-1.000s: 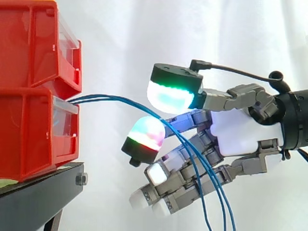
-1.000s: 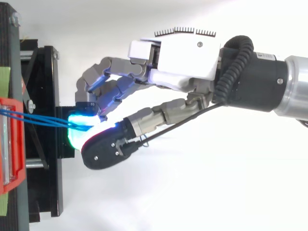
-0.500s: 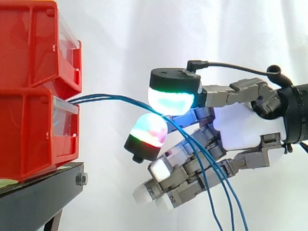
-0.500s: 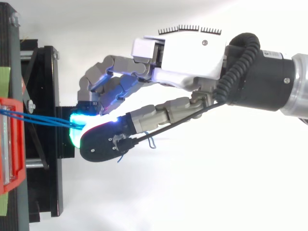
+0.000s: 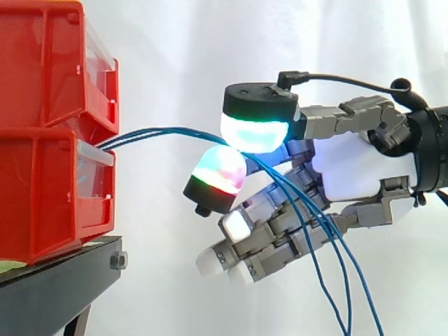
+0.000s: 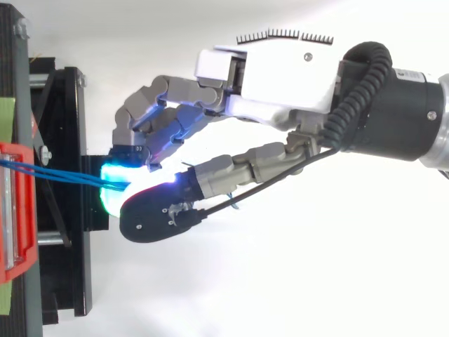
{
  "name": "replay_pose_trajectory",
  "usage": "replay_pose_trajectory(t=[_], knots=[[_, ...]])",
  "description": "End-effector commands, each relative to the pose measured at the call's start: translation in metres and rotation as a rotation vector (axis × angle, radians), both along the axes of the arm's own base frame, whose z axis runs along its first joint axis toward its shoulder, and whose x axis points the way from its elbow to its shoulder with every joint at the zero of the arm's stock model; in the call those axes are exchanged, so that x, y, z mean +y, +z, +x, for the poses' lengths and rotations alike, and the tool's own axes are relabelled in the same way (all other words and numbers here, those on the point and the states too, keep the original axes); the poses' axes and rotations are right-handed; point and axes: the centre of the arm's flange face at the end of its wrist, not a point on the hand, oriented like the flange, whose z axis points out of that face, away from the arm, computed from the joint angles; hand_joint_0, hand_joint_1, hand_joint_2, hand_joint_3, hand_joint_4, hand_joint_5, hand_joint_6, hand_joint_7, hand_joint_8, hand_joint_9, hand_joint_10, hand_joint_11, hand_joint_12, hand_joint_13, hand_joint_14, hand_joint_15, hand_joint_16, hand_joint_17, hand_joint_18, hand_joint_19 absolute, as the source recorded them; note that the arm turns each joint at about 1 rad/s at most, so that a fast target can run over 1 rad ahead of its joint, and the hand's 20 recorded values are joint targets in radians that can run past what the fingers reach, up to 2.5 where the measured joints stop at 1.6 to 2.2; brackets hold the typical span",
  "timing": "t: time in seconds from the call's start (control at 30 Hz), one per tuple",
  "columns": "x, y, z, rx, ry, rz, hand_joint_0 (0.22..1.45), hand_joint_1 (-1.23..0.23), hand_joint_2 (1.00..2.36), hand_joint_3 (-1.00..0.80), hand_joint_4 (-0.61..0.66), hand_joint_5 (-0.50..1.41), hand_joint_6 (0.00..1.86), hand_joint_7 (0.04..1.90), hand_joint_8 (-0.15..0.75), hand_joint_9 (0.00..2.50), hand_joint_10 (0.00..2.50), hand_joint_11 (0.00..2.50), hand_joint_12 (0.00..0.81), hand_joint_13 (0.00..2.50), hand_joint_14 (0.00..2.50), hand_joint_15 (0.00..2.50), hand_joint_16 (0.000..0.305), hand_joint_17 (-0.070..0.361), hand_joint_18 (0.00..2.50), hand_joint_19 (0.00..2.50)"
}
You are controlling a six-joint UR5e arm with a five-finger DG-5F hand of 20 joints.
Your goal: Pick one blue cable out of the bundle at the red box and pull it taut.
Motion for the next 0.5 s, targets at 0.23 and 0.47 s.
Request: replay_pose_trajectory(t=[0.23,0.47], knots=[[-0.0036,0.0028,-0.0010,-0.001,-0.020,-0.020,0.69,-0.94,1.00,-0.50,0.18,-0.17,0.87,0.83,0.334,0.75,0.01,0.72,0.345,0.40,0.01,0.17,0.053,0.119,0.39,0.08],[-0.0037,0.0016,-0.0008,0.002,-0.020,-0.030,0.52,-0.69,1.00,-0.50,0.20,-0.17,0.87,0.83,0.358,0.76,0.01,0.70,0.358,0.39,0.01,0.20,0.056,0.127,0.35,0.13]])
